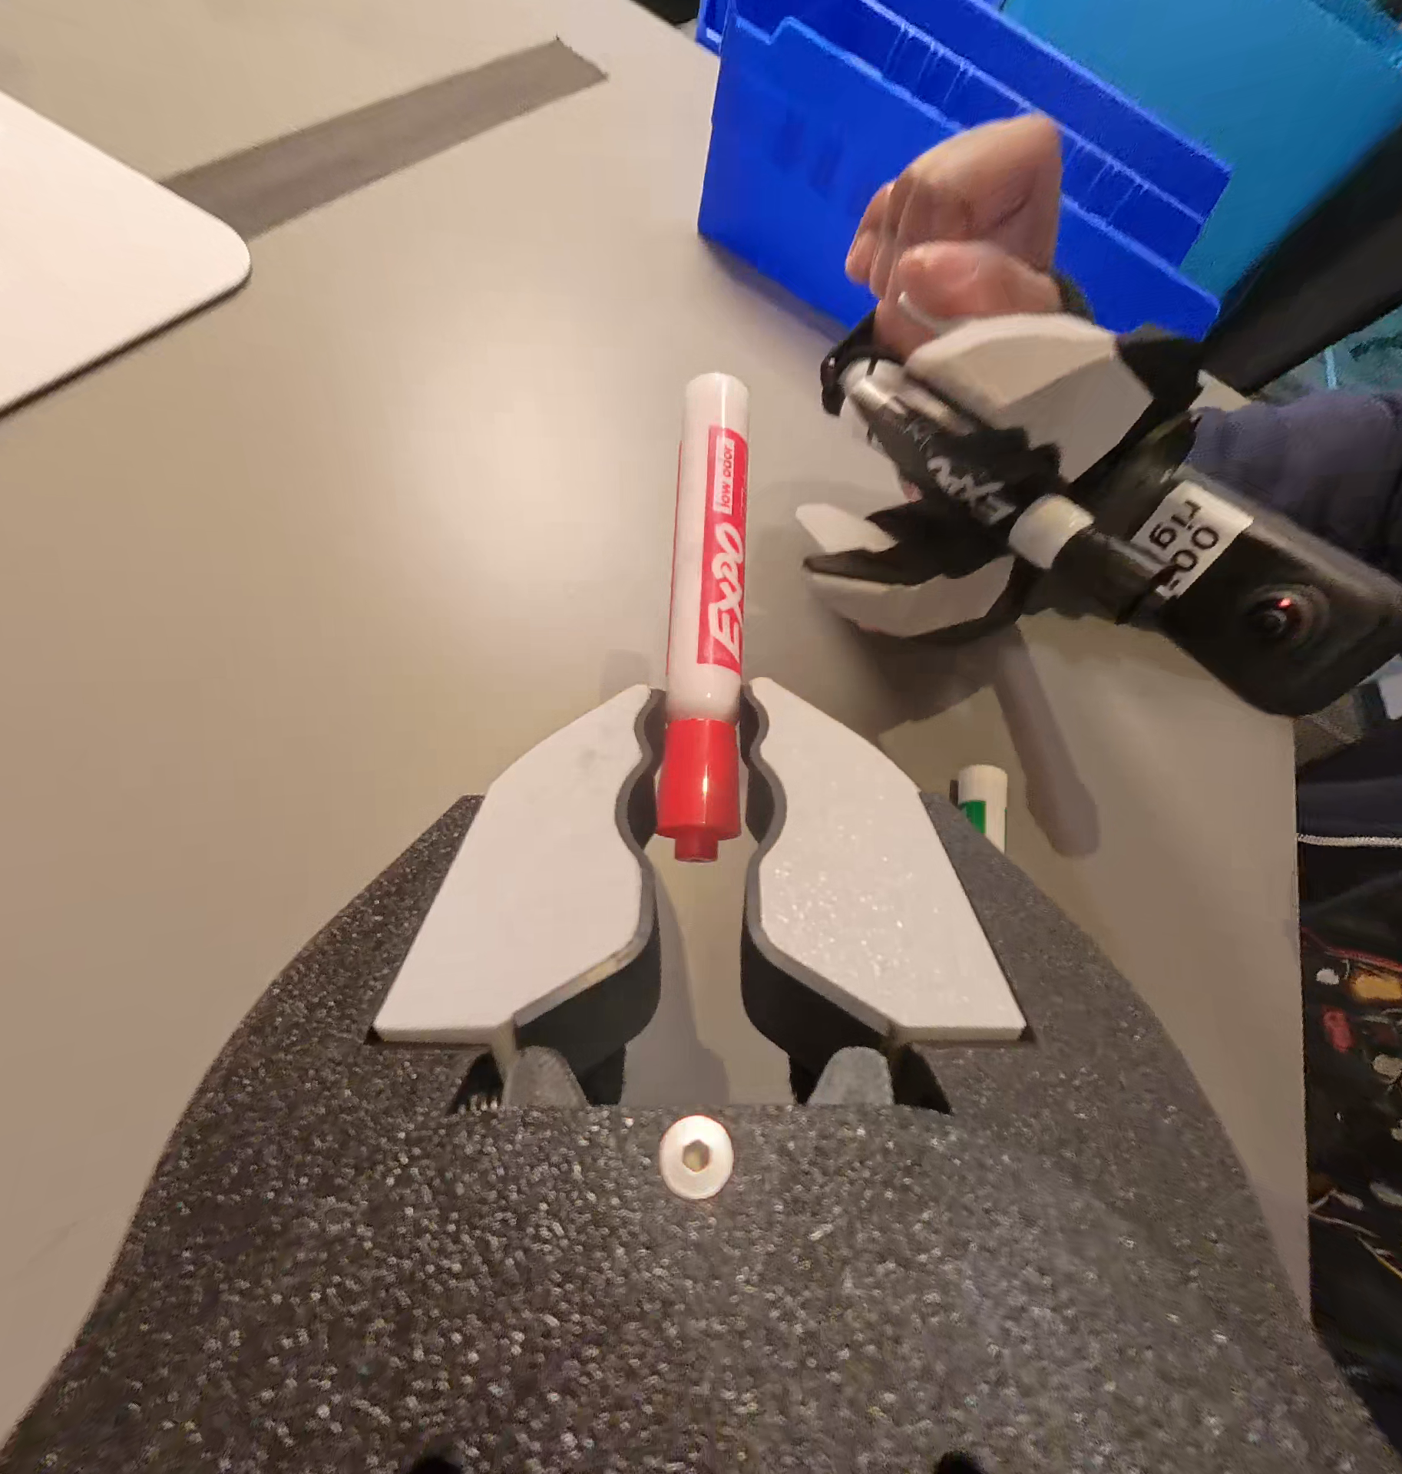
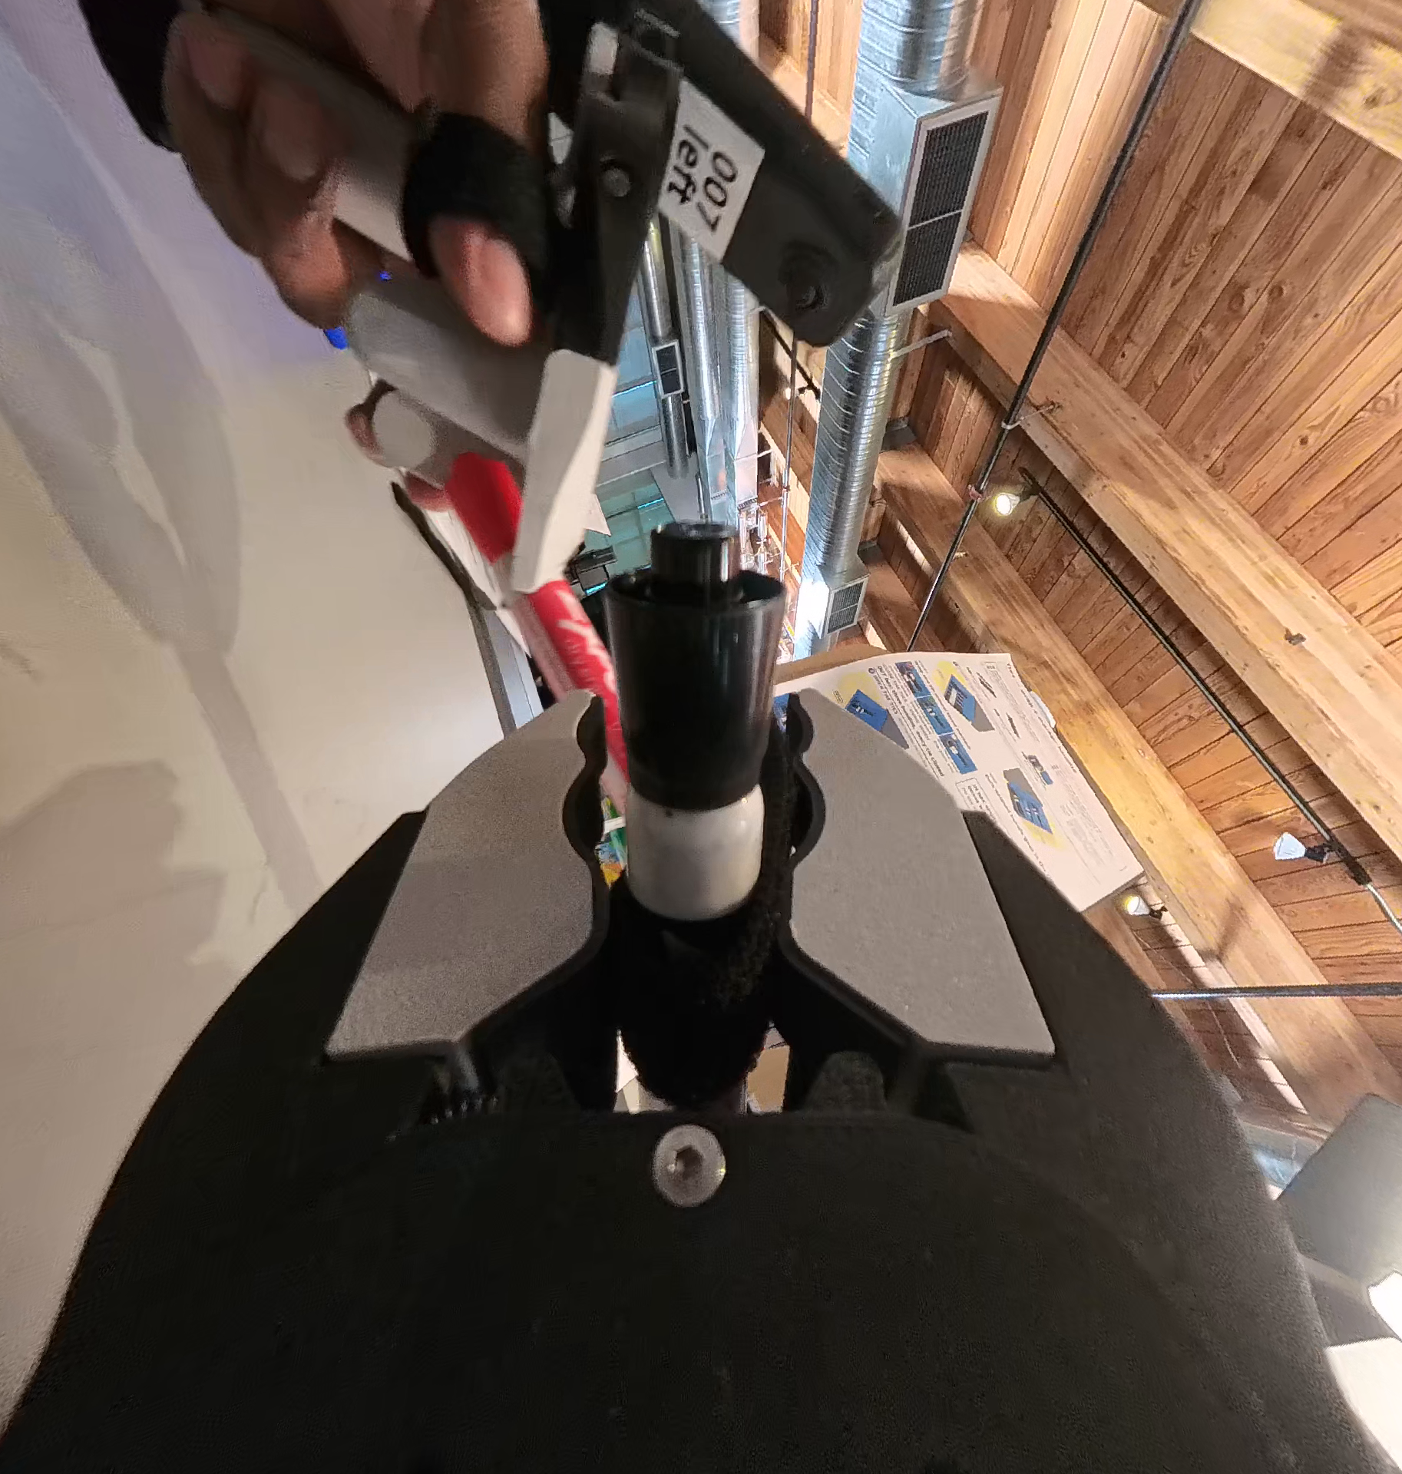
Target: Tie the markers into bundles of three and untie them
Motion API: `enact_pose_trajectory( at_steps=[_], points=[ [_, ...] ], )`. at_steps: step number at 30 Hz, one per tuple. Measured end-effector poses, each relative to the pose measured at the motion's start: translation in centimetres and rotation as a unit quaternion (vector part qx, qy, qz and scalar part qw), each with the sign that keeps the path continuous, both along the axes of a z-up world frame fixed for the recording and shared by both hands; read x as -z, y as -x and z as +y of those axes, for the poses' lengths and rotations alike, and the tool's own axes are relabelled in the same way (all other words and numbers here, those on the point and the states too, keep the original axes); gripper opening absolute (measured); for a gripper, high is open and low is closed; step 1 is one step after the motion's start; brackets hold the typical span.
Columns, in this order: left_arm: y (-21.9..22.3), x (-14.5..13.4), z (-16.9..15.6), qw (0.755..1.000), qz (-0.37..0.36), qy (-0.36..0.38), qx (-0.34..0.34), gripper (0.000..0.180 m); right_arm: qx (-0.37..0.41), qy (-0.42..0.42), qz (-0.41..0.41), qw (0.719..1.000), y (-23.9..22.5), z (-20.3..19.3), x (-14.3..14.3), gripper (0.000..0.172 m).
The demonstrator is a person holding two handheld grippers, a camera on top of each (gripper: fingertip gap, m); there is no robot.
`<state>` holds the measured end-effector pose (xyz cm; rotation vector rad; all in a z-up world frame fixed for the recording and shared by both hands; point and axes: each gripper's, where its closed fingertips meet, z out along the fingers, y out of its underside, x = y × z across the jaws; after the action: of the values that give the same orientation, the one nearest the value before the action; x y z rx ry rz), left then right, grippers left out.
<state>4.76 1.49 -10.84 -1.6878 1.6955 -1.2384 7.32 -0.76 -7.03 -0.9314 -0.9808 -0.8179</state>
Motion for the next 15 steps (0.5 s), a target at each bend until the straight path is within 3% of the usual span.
enact_pose_trajectory(
  at_steps=[7,15],
  points=[
    [0.2,-2.9,-1.1,0.999,-0.033,-0.007,-0.019,0.018,0.011,0.004,-0.029,1.0,0.0,0.4,0.6,0.043],
    [-0.4,-1.7,-3.1,0.999,-0.015,0.043,-0.002,0.017,0.022,0.0,-0.067,0.998,1.1,1.0,1.5,0.043]
  ],
)
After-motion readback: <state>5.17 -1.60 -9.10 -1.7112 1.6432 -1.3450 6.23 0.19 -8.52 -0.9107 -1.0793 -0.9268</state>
